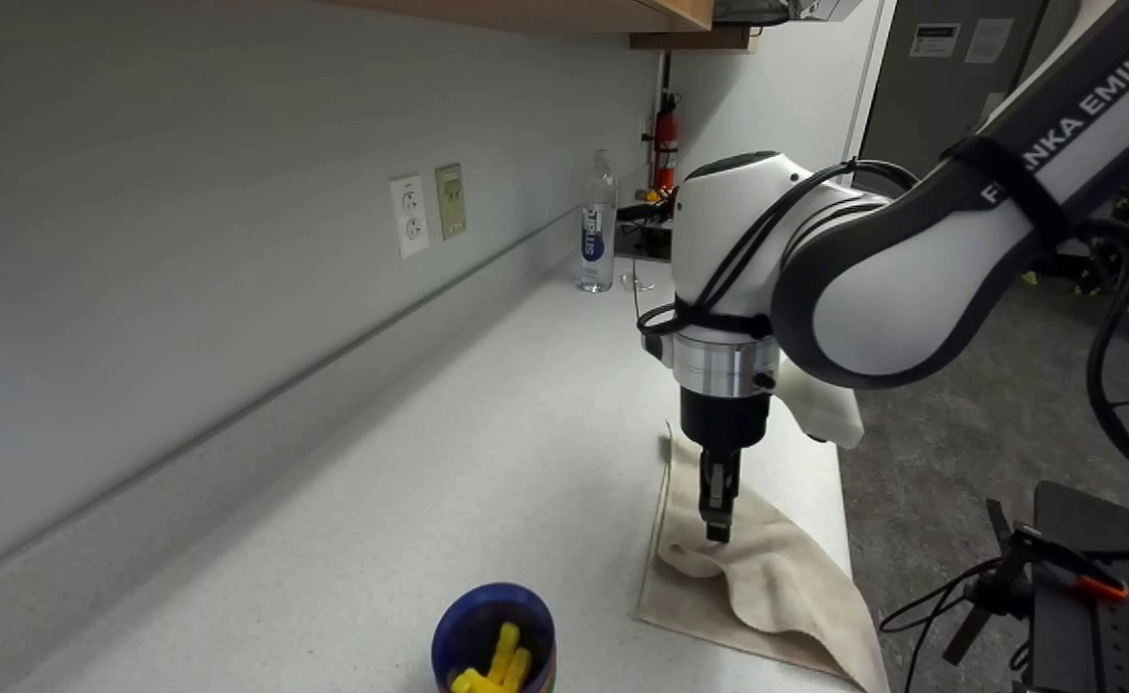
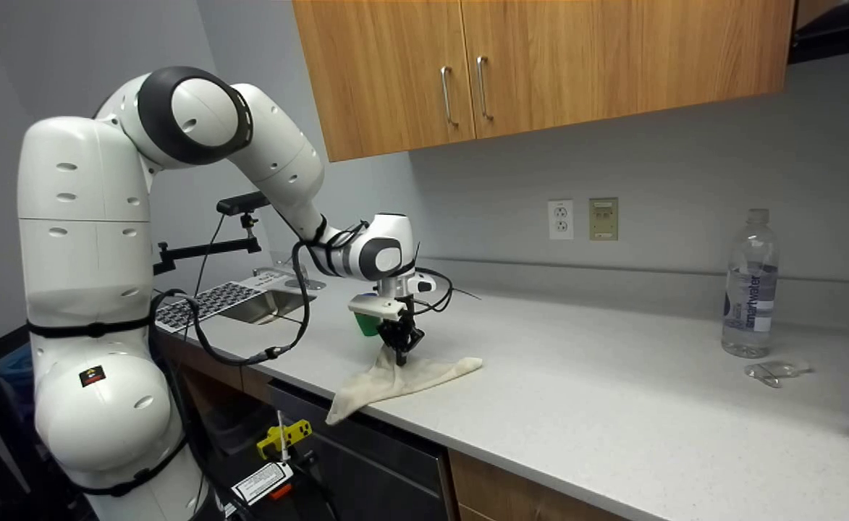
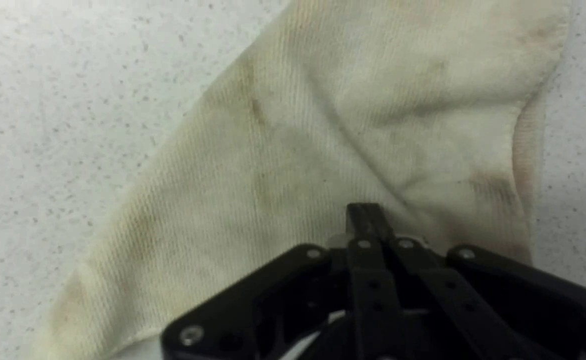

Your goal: Unfold the cloth

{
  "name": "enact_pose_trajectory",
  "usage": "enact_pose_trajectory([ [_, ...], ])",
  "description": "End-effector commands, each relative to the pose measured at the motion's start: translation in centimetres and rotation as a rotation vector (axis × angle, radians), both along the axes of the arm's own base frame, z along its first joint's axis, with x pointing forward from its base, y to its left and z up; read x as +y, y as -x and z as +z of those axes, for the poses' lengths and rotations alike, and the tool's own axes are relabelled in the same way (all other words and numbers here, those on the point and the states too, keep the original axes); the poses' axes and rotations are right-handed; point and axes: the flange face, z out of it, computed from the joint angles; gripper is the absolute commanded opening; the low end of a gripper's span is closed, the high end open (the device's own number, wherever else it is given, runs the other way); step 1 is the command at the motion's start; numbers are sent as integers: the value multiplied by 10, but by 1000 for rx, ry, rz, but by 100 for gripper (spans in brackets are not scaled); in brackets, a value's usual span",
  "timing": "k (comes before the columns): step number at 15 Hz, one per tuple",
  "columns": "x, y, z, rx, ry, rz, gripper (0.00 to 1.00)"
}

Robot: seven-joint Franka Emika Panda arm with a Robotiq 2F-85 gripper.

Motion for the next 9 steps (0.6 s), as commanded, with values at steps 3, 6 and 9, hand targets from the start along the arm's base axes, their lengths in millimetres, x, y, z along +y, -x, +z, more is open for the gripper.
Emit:
enact_pose_trajectory([
  [3, -7, -9, -17, -46, 42, -37, 0],
  [6, -10, -18, -23, -60, 47, -70, 0],
  [9, -17, -35, -22, -78, 53, -123, 0],
])
